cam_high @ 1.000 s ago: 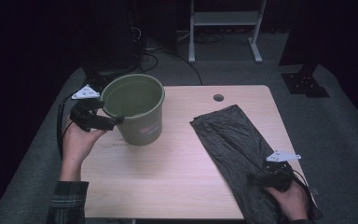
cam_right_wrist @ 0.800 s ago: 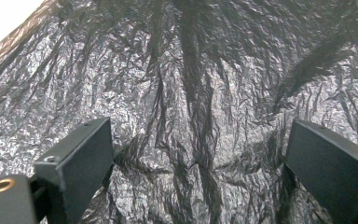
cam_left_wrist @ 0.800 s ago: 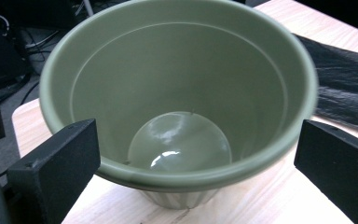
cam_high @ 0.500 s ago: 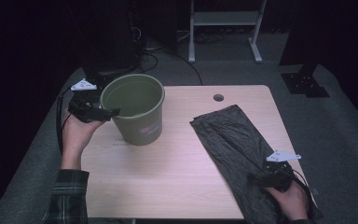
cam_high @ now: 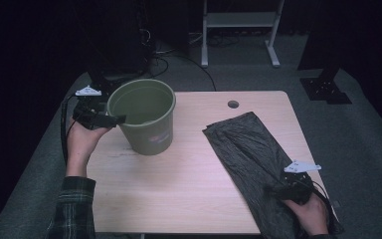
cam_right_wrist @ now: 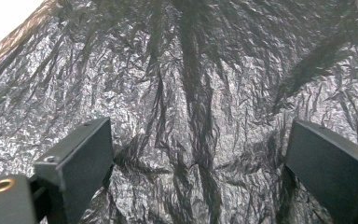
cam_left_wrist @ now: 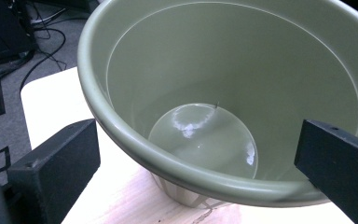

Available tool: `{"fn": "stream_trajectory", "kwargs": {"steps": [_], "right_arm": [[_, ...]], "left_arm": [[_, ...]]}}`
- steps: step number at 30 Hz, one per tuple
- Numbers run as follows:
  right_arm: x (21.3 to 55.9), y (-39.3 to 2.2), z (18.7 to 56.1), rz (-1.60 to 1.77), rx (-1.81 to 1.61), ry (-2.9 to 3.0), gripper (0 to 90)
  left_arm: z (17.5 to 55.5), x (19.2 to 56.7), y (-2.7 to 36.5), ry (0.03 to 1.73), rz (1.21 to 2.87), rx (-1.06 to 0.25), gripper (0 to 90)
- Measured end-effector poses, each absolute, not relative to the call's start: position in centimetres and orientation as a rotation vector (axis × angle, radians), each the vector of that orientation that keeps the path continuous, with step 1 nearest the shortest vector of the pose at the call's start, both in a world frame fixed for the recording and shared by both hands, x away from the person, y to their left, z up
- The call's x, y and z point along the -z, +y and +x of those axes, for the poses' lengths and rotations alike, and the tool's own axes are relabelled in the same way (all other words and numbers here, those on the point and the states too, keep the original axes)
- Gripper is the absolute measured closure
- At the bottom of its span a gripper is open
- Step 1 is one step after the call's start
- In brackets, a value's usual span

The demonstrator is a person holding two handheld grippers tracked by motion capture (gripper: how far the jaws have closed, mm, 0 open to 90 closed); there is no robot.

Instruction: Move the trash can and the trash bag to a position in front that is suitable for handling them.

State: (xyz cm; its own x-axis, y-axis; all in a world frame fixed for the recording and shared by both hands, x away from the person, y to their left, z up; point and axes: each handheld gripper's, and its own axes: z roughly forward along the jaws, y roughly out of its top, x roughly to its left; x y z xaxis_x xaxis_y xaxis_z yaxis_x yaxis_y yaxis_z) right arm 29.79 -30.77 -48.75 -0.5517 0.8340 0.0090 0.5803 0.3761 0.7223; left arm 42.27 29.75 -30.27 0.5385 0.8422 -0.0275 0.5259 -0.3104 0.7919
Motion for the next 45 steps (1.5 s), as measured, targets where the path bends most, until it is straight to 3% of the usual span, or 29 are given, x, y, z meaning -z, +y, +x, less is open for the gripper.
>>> {"fn": "stream_trajectory", "kwargs": {"steps": [22,45], "right_arm": [[48.8,-30.8,29.8,1.232,-0.981,2.283,6.6],[48.7,-30.8,29.8,1.234,-0.982,2.283,6.6]], "left_arm": [[42.5,30.6,28.5,1.074,2.007,-0.475,0.0],[40.4,30.6,22.9,0.924,2.105,-0.39,0.0]]}}
